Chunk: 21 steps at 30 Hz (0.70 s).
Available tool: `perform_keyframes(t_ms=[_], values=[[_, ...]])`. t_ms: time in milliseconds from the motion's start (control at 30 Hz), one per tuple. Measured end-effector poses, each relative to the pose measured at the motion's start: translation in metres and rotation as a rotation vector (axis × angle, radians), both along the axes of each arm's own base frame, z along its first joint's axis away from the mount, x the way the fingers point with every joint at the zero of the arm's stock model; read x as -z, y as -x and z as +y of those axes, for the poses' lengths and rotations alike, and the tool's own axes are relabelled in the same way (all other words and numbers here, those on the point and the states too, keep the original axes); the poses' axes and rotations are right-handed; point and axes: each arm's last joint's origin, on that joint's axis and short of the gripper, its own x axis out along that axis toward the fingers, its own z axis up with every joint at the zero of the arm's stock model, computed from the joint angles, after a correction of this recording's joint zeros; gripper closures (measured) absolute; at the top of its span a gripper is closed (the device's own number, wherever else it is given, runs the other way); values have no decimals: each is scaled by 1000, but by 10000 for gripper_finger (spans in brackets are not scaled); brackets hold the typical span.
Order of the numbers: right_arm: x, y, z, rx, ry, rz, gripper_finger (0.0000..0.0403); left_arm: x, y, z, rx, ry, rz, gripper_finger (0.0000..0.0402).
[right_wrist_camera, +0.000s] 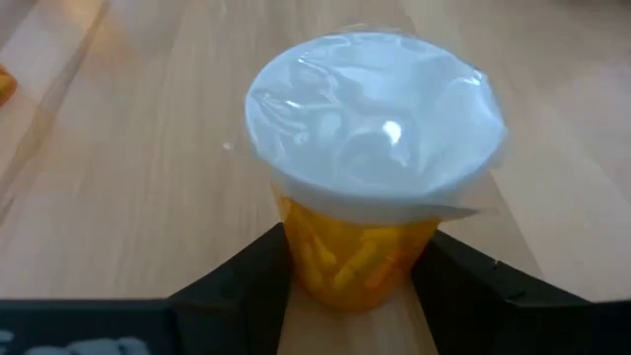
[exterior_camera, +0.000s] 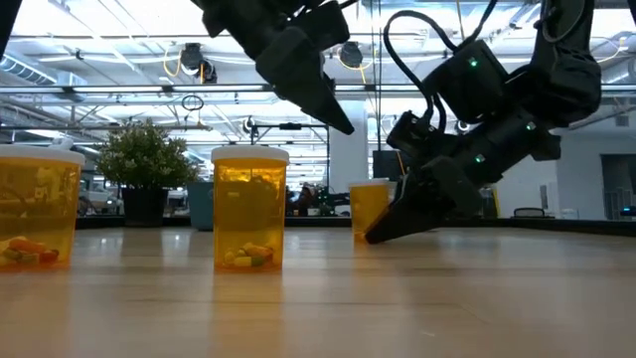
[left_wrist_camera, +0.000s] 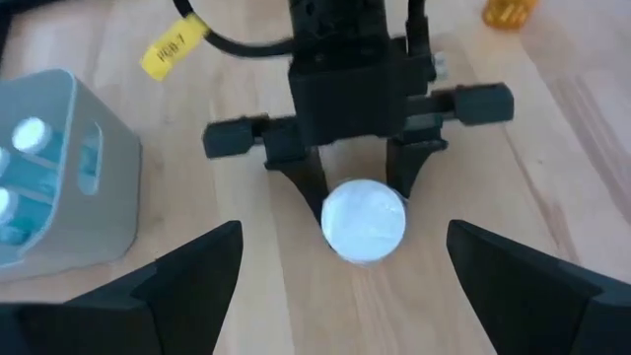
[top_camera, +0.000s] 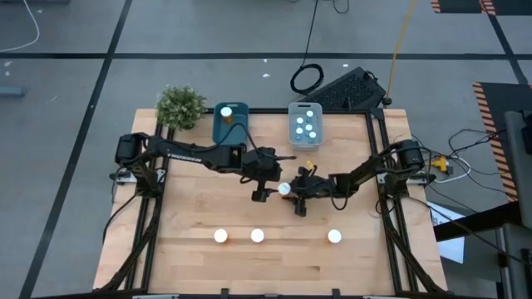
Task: Pick and place medicine bottles into bin by pill shape (circle, oval)
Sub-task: Put the orange pill bottle into the green bin
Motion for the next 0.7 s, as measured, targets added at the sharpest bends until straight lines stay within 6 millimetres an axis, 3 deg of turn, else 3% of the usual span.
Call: perform_keyframes(t_ms=[167, 433, 700], values=[[-3, -5, 0, 4, 6, -18, 219, 7, -4, -7, 24, -5, 7, 41], [-7, -7, 0, 7, 10, -44, 218, 38, -13, -8, 9, -30, 83, 41], [-7, -8, 0, 8, 10, -54, 218, 45, -17, -5, 15, -44, 73, 41]])
